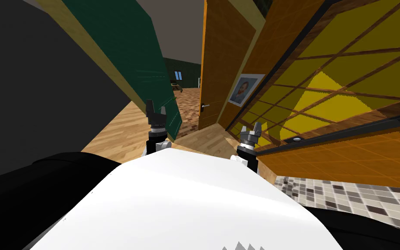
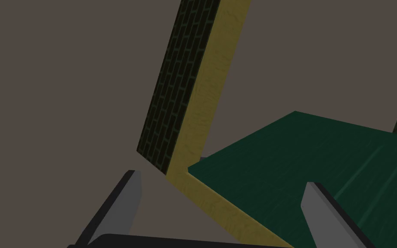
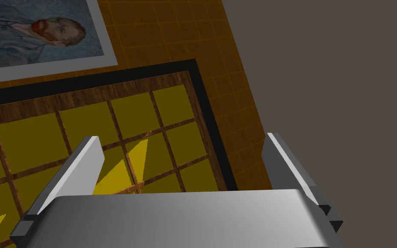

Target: Push the door open

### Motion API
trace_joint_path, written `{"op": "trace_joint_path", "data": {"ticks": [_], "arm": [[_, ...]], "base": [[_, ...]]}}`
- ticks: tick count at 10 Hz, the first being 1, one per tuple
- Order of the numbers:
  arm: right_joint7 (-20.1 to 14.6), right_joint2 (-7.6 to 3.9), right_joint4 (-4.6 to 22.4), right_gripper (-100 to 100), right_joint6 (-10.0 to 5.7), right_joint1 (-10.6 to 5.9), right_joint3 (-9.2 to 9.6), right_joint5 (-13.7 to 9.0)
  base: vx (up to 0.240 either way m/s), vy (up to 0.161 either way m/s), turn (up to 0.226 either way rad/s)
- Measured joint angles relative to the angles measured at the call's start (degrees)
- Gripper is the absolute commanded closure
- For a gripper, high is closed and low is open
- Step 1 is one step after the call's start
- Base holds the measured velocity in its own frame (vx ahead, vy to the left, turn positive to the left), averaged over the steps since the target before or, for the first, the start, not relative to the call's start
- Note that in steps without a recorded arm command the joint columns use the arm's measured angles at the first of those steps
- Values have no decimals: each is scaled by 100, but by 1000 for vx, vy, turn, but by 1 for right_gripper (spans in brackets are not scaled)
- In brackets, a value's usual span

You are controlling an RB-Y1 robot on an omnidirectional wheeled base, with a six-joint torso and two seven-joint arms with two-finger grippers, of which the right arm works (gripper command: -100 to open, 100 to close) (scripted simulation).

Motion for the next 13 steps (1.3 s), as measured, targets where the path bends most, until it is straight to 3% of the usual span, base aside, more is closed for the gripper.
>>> {"op": "trace_joint_path", "data": {"ticks": [4,8,11,13], "arm": [[-136,-100,200,-100,14,-30,226,198],[-385,-243,541,-100,-17,8,647,546],[-589,-342,877,-100,46,-156,911,807],[-687,-362,1014,-100,48,-131,1116,972]], "base": [[229,-32,33],[253,-33,39],[175,-52,38],[149,-46,38]]}}
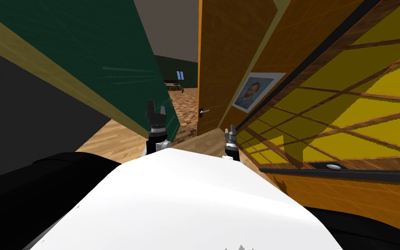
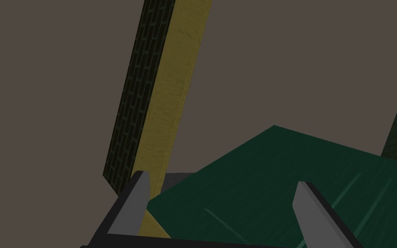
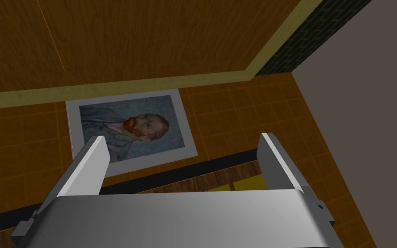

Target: Push the door open

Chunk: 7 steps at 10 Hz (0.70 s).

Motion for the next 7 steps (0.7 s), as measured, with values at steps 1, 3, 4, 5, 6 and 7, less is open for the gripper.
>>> {"op": "trace_joint_path", "data": {"ticks": [1,3,4,5,6,7], "arm": [[-60,-21,44,-100,30,9,125,102],[-217,-101,203,-100,45,15,303,259],[-268,-102,314,-100,39,-19,412,354],[-333,-112,498,-100,19,-82,515,453],[-385,-124,533,-100,37,-69,619,536],[-448,-153,550,-100,83,-51,731,625]], "base": [[201,-45,49],[152,-22,28],[181,-54,46],[171,-71,34],[160,-58,45],[142,-27,32]]}}
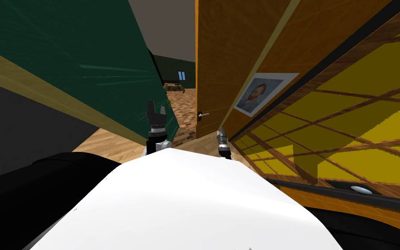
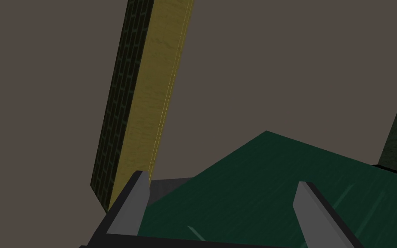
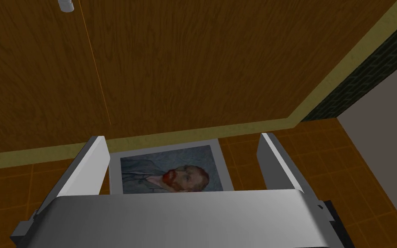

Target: Push the door open

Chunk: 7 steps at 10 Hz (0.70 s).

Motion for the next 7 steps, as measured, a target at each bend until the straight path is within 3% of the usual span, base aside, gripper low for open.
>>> {"op": "trace_joint_path", "data": {"ticks": [3,4,7], "arm": [[-135,-27,235,-100,-6,-42,206,183],[-178,-43,304,-100,-47,13,314,269],[-363,-46,653,-100,-31,-62,664,576]], "base": [[105,-28,24],[175,-45,51],[192,-43,42]]}}
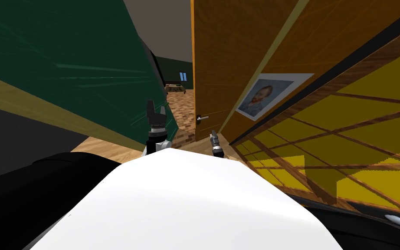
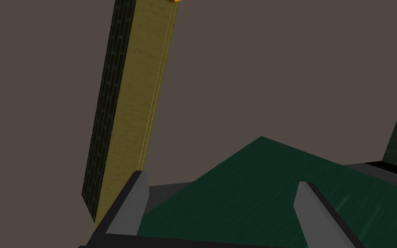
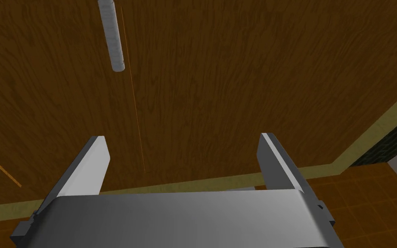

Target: Push the door open

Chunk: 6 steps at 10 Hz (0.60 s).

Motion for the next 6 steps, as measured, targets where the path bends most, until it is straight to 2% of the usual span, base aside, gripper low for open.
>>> {"op": "trace_joint_path", "data": {"ticks": [2,4,6], "arm": [[-138,-20,229,-100,13,-69,203,183],[-259,-71,315,-100,19,-3,427,362],[-391,-89,467,-100,64,-23,655,555]], "base": [[216,-73,44],[211,-85,34],[235,-79,39]]}}
